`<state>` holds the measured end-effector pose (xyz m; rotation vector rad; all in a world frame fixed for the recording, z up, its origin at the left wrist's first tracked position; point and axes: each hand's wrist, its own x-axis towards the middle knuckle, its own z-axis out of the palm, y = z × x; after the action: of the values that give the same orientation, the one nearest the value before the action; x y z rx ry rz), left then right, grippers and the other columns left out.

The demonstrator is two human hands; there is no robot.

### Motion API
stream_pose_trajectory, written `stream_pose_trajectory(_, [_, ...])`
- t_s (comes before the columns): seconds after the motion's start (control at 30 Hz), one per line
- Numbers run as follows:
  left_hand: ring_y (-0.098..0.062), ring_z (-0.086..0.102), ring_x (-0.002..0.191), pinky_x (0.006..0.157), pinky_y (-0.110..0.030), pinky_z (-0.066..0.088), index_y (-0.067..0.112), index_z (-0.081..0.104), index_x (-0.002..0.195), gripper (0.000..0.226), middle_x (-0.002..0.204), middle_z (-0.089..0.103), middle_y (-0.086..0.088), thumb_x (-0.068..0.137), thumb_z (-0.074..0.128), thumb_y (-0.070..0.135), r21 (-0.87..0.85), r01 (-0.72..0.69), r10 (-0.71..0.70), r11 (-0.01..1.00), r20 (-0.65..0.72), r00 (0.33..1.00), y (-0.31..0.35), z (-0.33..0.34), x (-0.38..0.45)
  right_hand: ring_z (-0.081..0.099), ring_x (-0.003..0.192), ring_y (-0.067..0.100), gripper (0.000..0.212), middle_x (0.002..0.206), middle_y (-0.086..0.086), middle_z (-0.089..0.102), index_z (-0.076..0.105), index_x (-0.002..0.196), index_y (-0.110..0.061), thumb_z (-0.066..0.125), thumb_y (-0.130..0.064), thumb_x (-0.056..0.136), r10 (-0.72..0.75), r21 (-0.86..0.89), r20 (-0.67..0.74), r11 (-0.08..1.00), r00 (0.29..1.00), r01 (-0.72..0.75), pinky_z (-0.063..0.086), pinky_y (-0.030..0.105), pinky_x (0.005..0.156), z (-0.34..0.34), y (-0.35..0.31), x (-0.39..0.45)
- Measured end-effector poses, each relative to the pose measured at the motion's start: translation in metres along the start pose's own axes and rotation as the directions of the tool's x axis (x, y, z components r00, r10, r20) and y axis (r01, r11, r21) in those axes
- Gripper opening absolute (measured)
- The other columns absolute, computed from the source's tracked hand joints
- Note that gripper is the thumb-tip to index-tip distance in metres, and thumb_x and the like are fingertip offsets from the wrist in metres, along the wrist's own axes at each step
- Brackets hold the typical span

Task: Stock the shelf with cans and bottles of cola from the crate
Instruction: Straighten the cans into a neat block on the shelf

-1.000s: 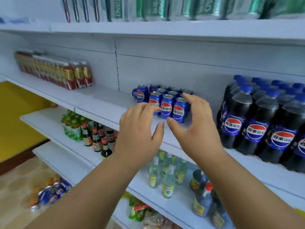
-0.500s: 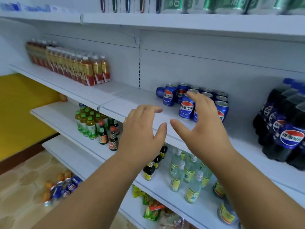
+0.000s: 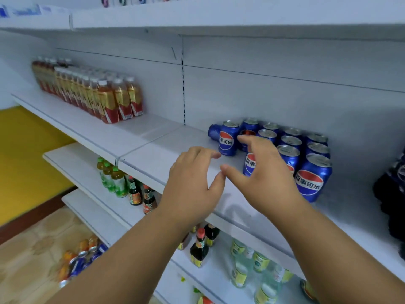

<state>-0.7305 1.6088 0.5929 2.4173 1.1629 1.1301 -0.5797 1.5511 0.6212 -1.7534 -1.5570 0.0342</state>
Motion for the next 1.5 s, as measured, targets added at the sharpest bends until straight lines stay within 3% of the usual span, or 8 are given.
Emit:
stream_pose_trajectory(0.3, [-0.014, 0.052, 0.110, 0.095, -0.032, 0.044, 0.027, 0.057, 0.125, 0.035, 0.123, 0.057, 0.007, 0.091, 0.061, 0.034, -0.043, -0.016, 0.019, 0.999, 0.083, 0.996, -0.035, 0.033, 0.063, 0.057, 0.103, 0.018, 0.041, 0.114, -0.003, 0.059, 0.059, 0.121, -0.024, 0.065, -0.051, 0.090, 0.068, -0.265, 0.107, 0.963, 0.992, -0.037, 0.039, 0.030, 0.077, 0.007, 0.021, 0.106])
stream_pose_trajectory(0.43, [-0.019, 0.056, 0.104, 0.089, -0.036, 0.049, 0.025, 0.060, 0.122, 0.033, 0.118, 0.060, 0.002, 0.090, 0.062, 0.033, -0.047, -0.063, 0.071, 0.997, 0.216, 0.974, -0.055, 0.045, 0.099, 0.055, 0.114, 0.024, 0.048, 0.129, 0.004, 0.057, 0.054, 0.131, -0.021, 0.062, -0.048, 0.092, 0.131, -0.398, 0.172, 0.916, 0.976, -0.053, 0.048, 0.038, 0.094, 0.023, 0.018, 0.169])
stream_pose_trajectory(0.6, [-0.022, 0.058, 0.104, 0.088, -0.035, 0.050, 0.025, 0.061, 0.121, 0.031, 0.118, 0.062, 0.000, 0.091, 0.062, 0.035, -0.079, -0.119, 0.140, 0.990, 0.358, 0.923, -0.089, 0.055, 0.137, 0.055, 0.106, 0.029, 0.062, 0.124, 0.010, 0.058, 0.044, 0.136, -0.018, 0.062, -0.055, 0.089, 0.304, -0.601, 0.270, 0.795, 0.913, -0.087, 0.050, 0.044, 0.091, 0.061, 0.031, 0.212])
stream_pose_trajectory(0.8, [-0.020, 0.058, 0.102, 0.086, -0.031, 0.047, 0.027, 0.060, 0.120, 0.027, 0.114, 0.060, 0.002, 0.094, 0.058, 0.031, -0.198, -0.157, 0.230, 0.967, 0.431, 0.873, -0.108, 0.064, 0.172, 0.052, 0.099, 0.025, 0.049, 0.125, 0.009, 0.051, 0.050, 0.132, -0.019, 0.060, -0.047, 0.093, 0.352, -0.610, 0.230, 0.779, 0.907, -0.147, 0.042, 0.036, 0.080, 0.071, 0.049, 0.223])
stream_pose_trajectory(1.0, [-0.025, 0.061, 0.097, 0.086, -0.041, 0.052, 0.017, 0.056, 0.110, 0.026, 0.109, 0.062, -0.003, 0.091, 0.053, 0.035, -0.090, 0.006, 0.045, 0.996, 0.554, 0.831, -0.118, 0.097, 0.195, 0.053, 0.095, 0.024, 0.047, 0.115, 0.008, 0.056, 0.053, 0.123, -0.017, 0.068, -0.047, 0.089, 0.390, -0.593, 0.237, 0.784, 0.890, -0.186, 0.040, 0.034, 0.076, 0.076, 0.049, 0.221])
stream_pose_trajectory(1.1, [-0.026, 0.061, 0.097, 0.078, -0.036, 0.049, 0.018, 0.055, 0.114, 0.032, 0.111, 0.060, -0.004, 0.088, 0.056, 0.038, -0.136, 0.018, 0.070, 0.991, 0.618, 0.783, -0.119, 0.108, 0.194, 0.053, 0.101, 0.024, 0.049, 0.119, 0.007, 0.059, 0.052, 0.127, -0.020, 0.072, -0.041, 0.087, 0.407, -0.600, 0.244, 0.776, 0.880, -0.193, 0.039, 0.033, 0.078, 0.067, 0.049, 0.222])
stream_pose_trajectory(1.23, [-0.018, 0.057, 0.093, 0.074, -0.028, 0.039, 0.019, 0.055, 0.117, 0.031, 0.110, 0.058, 0.003, 0.091, 0.056, 0.035, -0.216, -0.007, 0.144, 0.976, 0.624, 0.768, -0.112, 0.115, 0.193, 0.054, 0.112, 0.025, 0.052, 0.129, 0.005, 0.059, 0.052, 0.132, -0.021, 0.073, -0.037, 0.087, 0.448, -0.653, 0.232, 0.730, 0.863, -0.204, 0.038, 0.031, 0.082, 0.057, 0.050, 0.221])
stream_pose_trajectory(1.5, [-0.018, 0.060, 0.093, 0.077, -0.031, 0.050, 0.022, 0.057, 0.112, 0.031, 0.107, 0.062, 0.001, 0.084, 0.056, 0.036, -0.271, -0.023, 0.189, 0.962, 0.607, 0.772, -0.105, 0.128, 0.192, 0.054, 0.102, 0.023, 0.044, 0.113, 0.003, 0.061, 0.056, 0.121, -0.020, 0.070, -0.043, 0.087, 0.490, -0.688, 0.181, 0.682, 0.853, -0.246, 0.046, 0.037, 0.084, 0.050, 0.058, 0.213])
